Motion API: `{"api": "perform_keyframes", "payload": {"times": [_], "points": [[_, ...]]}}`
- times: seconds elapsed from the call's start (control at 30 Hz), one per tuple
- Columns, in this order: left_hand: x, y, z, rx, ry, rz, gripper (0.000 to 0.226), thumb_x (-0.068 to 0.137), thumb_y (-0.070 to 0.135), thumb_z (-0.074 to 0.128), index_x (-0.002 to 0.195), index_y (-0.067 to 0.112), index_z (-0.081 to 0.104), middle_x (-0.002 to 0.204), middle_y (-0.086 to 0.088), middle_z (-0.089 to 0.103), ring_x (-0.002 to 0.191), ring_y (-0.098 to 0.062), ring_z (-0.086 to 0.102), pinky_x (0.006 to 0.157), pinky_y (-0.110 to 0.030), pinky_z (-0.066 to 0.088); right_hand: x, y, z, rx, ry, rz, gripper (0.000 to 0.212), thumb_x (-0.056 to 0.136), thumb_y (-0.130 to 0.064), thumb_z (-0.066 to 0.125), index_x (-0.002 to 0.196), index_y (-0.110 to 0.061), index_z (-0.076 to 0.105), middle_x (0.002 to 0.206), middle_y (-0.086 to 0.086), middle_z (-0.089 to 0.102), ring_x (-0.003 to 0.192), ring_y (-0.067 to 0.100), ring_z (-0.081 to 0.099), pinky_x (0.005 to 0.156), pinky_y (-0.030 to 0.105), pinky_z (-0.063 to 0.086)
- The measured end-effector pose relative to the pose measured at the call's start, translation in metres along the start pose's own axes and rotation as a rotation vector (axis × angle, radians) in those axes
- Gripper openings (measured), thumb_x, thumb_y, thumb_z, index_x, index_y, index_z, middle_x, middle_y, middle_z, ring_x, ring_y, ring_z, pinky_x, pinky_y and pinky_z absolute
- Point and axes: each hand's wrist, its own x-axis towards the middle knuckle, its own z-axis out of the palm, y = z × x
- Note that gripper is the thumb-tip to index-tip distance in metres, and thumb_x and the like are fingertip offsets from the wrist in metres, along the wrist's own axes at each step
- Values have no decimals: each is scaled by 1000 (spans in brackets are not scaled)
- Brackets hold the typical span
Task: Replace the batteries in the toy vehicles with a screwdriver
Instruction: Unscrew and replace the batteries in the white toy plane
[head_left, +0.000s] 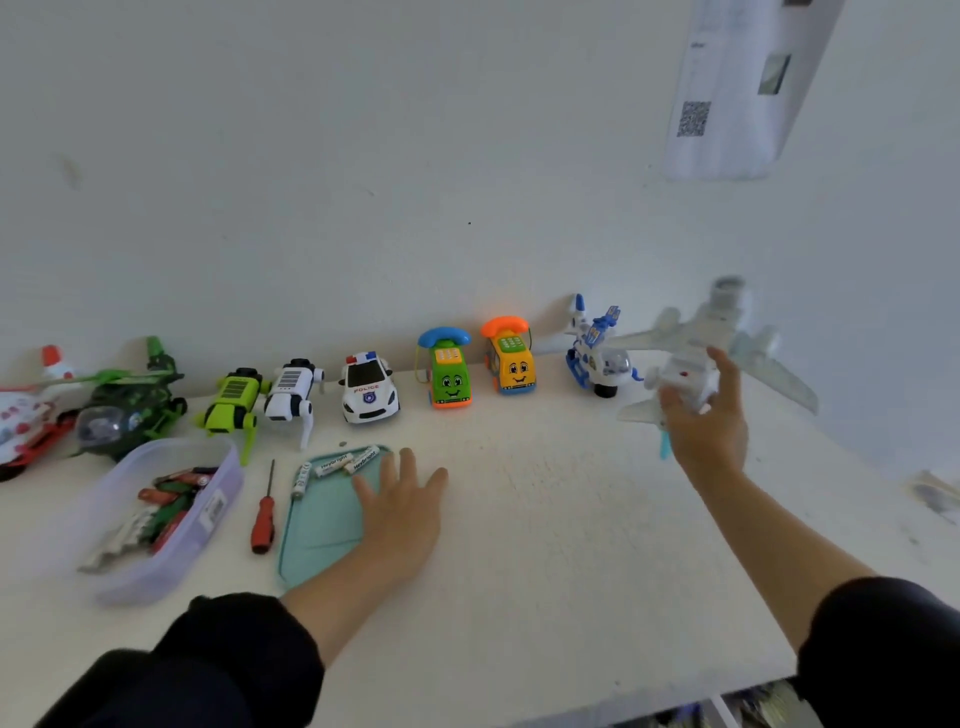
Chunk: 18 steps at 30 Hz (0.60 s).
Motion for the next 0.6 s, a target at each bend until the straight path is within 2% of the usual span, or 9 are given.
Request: {"api": "perform_keyframes", "payload": {"times": [0.07, 0.17, 0.27, 0.37, 0.43, 0.5, 0.6], "points": [[-6, -17, 0, 1, -24, -43, 63, 88, 3, 30, 144, 32, 22, 154, -14, 5, 142, -34, 3, 110, -59, 10, -6, -15, 2, 102, -207, -66, 63, 86, -22, 65, 134, -46, 31, 93, 0, 58, 81, 23, 63, 67, 40, 56], [-15, -39, 2, -35, -33, -97, 61, 93, 8, 29, 148, 31, 14, 155, -12, 6, 142, -34, 5, 111, -58, 11, -11, -31, 10, 185, -529, -87, 77, 86, -10, 67, 141, -42, 23, 111, 11, 59, 86, 21, 64, 63, 34, 56], [-21, -57, 1, -94, -34, -151, 57, 96, 16, 31, 148, 29, 12, 155, -13, 7, 141, -33, 9, 111, -56, 13, -17, -43, 22, 81, -779, -44, 92, 82, -10, 71, 144, -45, 12, 117, 10, 56, 86, 20, 66, 64, 37, 57], [-20, -68, -5, -199, 19, -214, 54, 97, 34, 39, 146, 29, 18, 152, -10, 19, 138, -31, 19, 109, -52, 23, -21, -50, 32, -113, -916, -6, 102, 76, -13, 77, 145, -42, 8, 106, 3, 57, 93, 23, 62, 65, 37, 56], [-20, -75, -10, -255, 71, -221, 54, 96, 38, 40, 146, 28, 22, 149, -9, 28, 136, -29, 25, 107, -48, 28, -26, -56, 37, -256, -1025, 8, 105, 74, -12, 78, 147, -37, 7, 111, 10, 57, 95, 25, 60, 63, 34, 55], [-21, -77, -14, -316, 124, -200, 53, 96, 38, 42, 144, 26, 26, 146, -7, 34, 134, -27, 31, 105, -46, 32, -30, -60, 42, -385, -1136, -15, 106, 73, -9, 78, 147, -37, 6, 118, 15, 56, 99, 27, 60, 73, 35, 55], [-28, -68, -16, -378, 166, -130, 54, 95, 38, 44, 145, 25, 27, 145, -3, 37, 134, -23, 32, 104, -43, 31, -36, -61, 47, -520, -1248, -55, 104, 75, -5, 76, 146, -38, 7, 117, 15, 59, 107, 30, 59, 90, 39, 51]]}}
